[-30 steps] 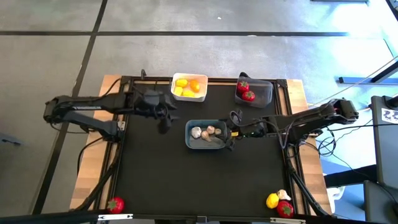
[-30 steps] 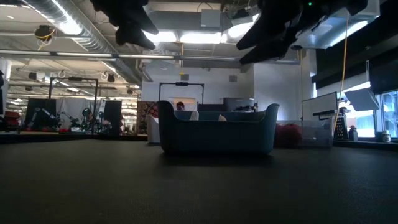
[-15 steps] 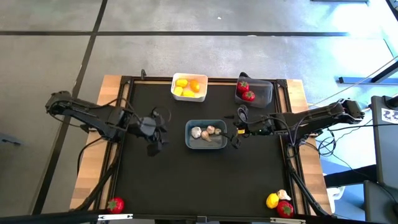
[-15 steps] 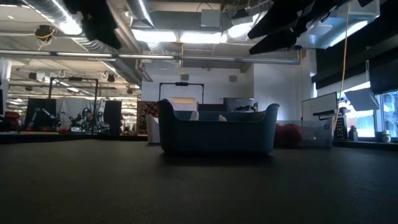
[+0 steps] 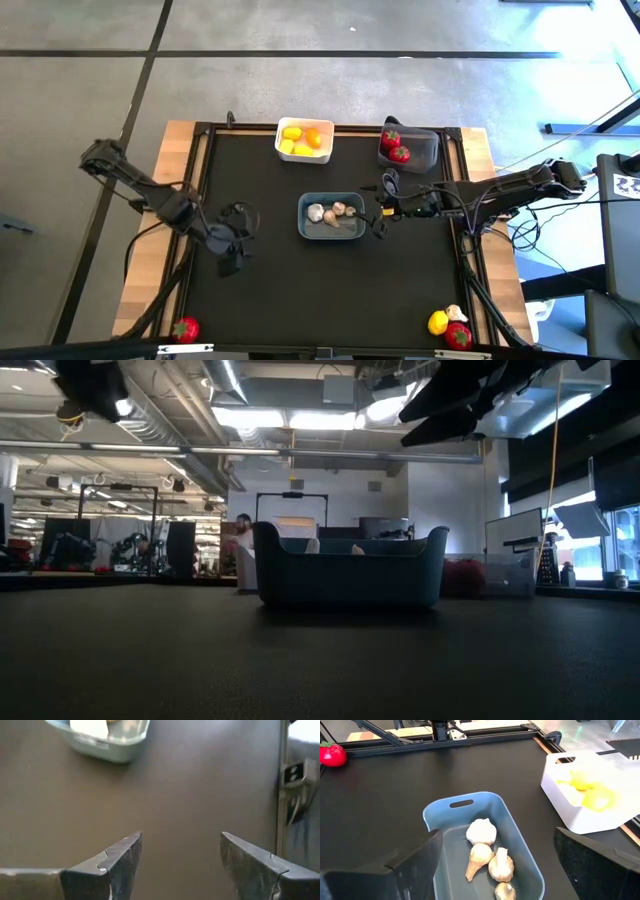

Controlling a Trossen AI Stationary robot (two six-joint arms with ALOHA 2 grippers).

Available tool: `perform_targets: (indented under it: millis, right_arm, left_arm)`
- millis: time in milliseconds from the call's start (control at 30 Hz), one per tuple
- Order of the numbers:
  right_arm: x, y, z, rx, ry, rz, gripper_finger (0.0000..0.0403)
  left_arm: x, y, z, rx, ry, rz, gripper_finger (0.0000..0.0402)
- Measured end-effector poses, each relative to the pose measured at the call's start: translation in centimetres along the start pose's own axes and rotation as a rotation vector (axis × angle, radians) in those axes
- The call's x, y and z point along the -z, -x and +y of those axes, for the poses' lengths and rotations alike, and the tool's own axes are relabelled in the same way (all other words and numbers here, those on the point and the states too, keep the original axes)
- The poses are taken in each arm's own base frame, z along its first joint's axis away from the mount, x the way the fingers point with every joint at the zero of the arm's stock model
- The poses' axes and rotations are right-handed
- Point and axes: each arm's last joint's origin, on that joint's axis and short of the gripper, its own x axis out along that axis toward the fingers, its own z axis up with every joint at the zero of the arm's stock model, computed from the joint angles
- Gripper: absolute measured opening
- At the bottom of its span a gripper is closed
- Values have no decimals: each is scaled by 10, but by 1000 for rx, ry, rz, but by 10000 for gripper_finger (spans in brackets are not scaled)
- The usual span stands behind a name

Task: Sort produce into baskets
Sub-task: Put the red tomato into the black bin

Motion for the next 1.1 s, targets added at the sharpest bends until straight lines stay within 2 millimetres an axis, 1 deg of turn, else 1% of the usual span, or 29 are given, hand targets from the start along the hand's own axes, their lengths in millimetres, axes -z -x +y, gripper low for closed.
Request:
perform_targets:
  millis: [100,200,367,500,633,833,1100]
  right_arm:
    - [0,0,0,0,5,0,376]
    - [0,0,0,0,8,0,376]
    - [0,0,0,14,9,-2,376]
    - [0,0,0,-3,6,0,376]
    - [0,0,0,-4,6,0,376]
    - [0,0,0,-4,5,0,376]
    - [0,0,0,-4,4,-1,376]
  left_arm:
    - [12,-6,-1,-4,4,34,257]
    - [26,-15,1,-22,35,86,257]
    - [46,-27,7,-27,108,193,257]
    - [59,-32,8,-14,175,285,257]
    - [66,-32,7,2,241,356,257]
    - [71,-30,2,55,363,490,257]
    - [84,-32,-12,71,462,622,257]
